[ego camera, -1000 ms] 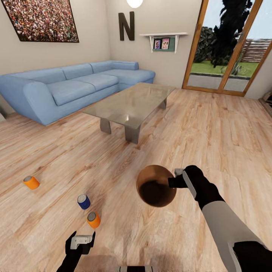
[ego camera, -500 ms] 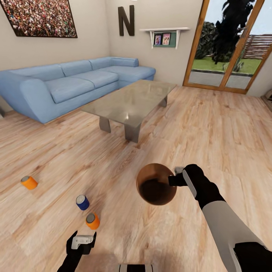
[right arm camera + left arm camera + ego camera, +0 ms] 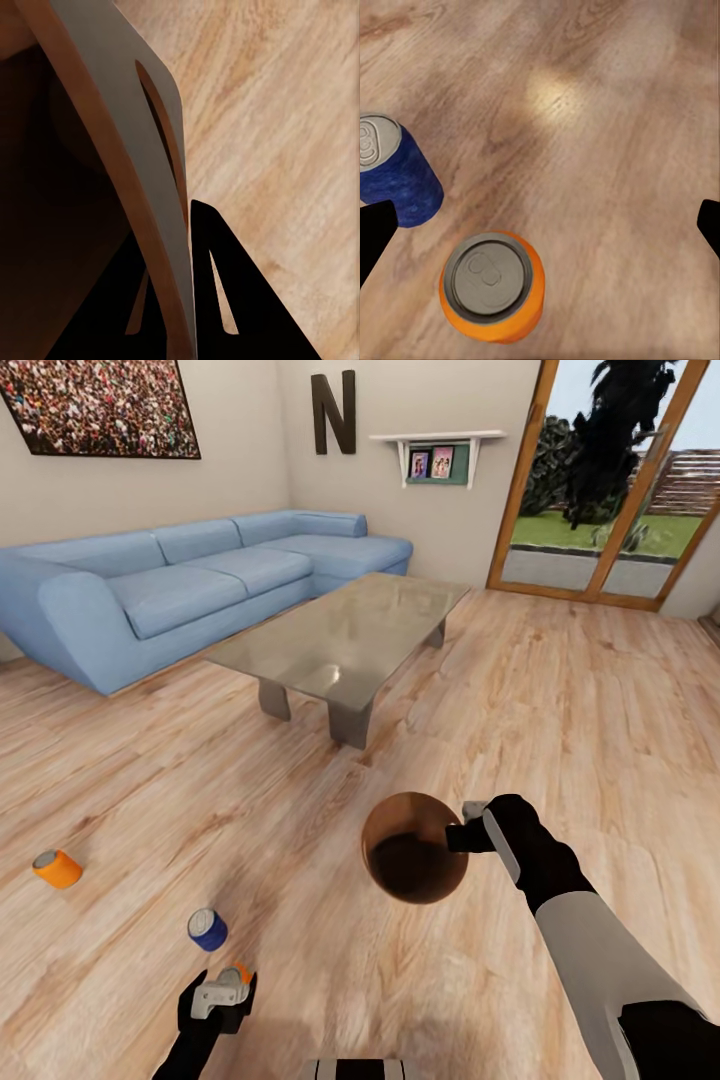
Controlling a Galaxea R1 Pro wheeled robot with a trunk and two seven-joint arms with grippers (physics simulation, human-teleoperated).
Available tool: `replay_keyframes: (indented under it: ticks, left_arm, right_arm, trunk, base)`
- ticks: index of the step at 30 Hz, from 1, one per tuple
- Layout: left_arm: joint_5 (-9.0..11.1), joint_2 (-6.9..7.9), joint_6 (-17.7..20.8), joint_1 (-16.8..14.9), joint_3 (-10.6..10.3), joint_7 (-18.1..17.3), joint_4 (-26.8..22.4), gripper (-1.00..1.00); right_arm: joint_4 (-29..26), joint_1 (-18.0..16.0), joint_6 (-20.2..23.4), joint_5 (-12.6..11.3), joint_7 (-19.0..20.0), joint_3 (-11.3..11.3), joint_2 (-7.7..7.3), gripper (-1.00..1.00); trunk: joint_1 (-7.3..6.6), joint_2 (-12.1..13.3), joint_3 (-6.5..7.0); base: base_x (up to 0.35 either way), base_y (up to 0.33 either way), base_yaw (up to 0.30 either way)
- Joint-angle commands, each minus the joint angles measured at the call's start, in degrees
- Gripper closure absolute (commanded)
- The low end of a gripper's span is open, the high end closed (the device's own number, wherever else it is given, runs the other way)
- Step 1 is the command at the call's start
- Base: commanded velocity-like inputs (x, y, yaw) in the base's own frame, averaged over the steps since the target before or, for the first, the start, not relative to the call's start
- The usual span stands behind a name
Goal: Put the three can of soda from the living room inside the tash can in the kitchen.
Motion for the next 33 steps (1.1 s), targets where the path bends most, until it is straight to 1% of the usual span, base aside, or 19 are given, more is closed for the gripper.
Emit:
replay_keyframes:
  ticks: [1,8,14,21,27,33]
  left_arm:
    - [0.0,0.0,0.0,0.0,0.0,0.0,0.0,-1.0]
    - [-0.1,0.0,0.0,0.0,0.0,-0.1,0.0,-1.0]
    - [-0.1,0.03,0.0,0.0,-0.1,-0.1,0.0,-1.0]
    - [0.0,0.0,0.0,0.0,-0.1,-0.2,-0.3,-1.0]
    - [0.0,0.0,0.0,0.0,-0.1,-0.2,-0.4,-1.0]
    - [0.0,0.05,0.0,0.0,-0.1,-0.2,-0.4,-1.0]
  right_arm:
    - [0.0,0.0,0.0,-1.6,0.3,0.0,0.03,1.0]
    - [-0.2,0.0,0.0,-1.5,0.3,0.0,0.07,1.0]
    - [-0.3,0.0,0.0,-1.5,0.3,0.0,0.25,1.0]
    - [-0.3,0.0,0.0,-1.5,0.0,0.1,0.36,1.0]
    - [-0.3,0.0,0.0,-1.5,0.0,0.1,0.31,1.0]
    - [-0.3,0.0,0.0,-1.5,0.0,0.0,0.34,1.0]
  trunk:
    - [0.0,0.0,0.01]
    - [0.0,0.0,0.01]
    - [0.0,0.0,0.01]
    - [0.0,0.0,0.01]
    - [1.31,-2.4,-1.07]
    - [1.47,-2.5,-2.49]
  base:
    - [0.022,0.0,0.0]
    - [0.036,0.0,0.0]
    - [0.176,0.0,0.0]
    - [0.026,0.0,0.0]
    - [0.0,0.0,0.0]
    - [0.0,0.0,0.0]
